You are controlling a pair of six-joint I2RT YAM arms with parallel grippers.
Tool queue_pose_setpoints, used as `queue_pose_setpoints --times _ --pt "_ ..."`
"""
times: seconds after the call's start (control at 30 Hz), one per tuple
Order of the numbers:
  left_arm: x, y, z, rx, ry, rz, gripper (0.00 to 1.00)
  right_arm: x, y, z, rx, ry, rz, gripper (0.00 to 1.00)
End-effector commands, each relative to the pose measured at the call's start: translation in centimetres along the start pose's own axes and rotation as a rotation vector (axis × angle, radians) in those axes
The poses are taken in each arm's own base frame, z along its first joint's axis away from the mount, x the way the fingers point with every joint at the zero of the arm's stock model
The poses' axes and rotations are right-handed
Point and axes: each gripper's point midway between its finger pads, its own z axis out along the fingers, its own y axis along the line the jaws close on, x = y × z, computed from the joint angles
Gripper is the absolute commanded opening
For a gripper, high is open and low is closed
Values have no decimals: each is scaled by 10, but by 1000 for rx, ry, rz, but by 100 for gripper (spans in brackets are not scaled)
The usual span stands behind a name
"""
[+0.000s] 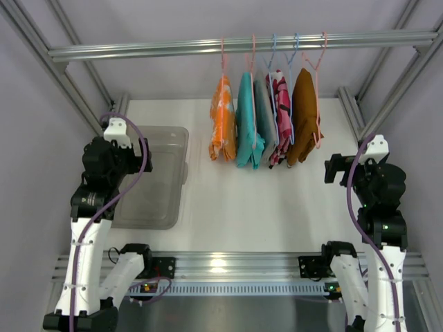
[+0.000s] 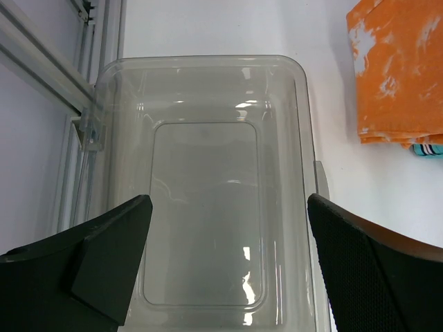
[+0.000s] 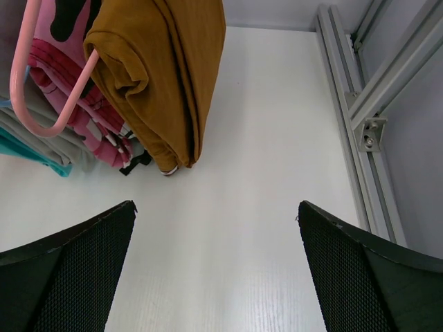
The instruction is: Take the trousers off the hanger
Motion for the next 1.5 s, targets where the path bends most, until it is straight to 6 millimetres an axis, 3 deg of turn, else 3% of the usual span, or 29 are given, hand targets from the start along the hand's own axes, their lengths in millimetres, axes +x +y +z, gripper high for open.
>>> queue_pose_setpoints --times 0.0,0.17,0.3,0.37,0.43,0.47,0.5,0.53,0.57,0.63,0.67,0.73,0.97,1.2,1.47 --pt "-9 3 1 -15 -39 0 99 -10 -4 -1 16 -36 7 100" --pt "-2 0 5 0 10 -10 99 -7 -3 -1 14 -30 13 100" --pt "-10 -41 0 224 8 -70 99 -5 -3 0 14 -22 10 100" --pt "-23 -75 -9 414 -22 -132 99 -4 -3 0 13 -13 11 99" --pt "-44 -110 -21 638 -94 -167 99 -5 -2 0 7 -10 12 100" --pt "-51 -123 -24 716 -83 -267 99 -4 -2 1 5 -3 13 99" --pt "-77 -132 -27 799 -182 -270 99 -5 -2 1 5 -2 13 99" --pt "-77 -145 -33 913 -167 -302 99 -7 -1 1 -1 1 14 100" --pt "-83 -153 -26 969 -123 -415 99 -8 -1 2 -4 2 16 100" --pt "-106 -166 -24 1050 -144 -441 98 -11 0 3 -11 4 16 99" --pt "-102 -173 -5 1067 -94 -460 97 -13 0 3 -14 2 18 99" --pt "-119 -185 -7 1141 -142 -447 95 -14 0 6 -19 9 20 99" --pt "-125 -225 36 1278 -129 -494 87 -22 -2 13 -24 20 11 100" --pt "-140 -246 41 1392 -152 -518 78 -22 -4 17 -23 35 3 99" --pt "-146 -267 68 1350 -159 -527 71 -24 -4 19 -26 32 6 99"
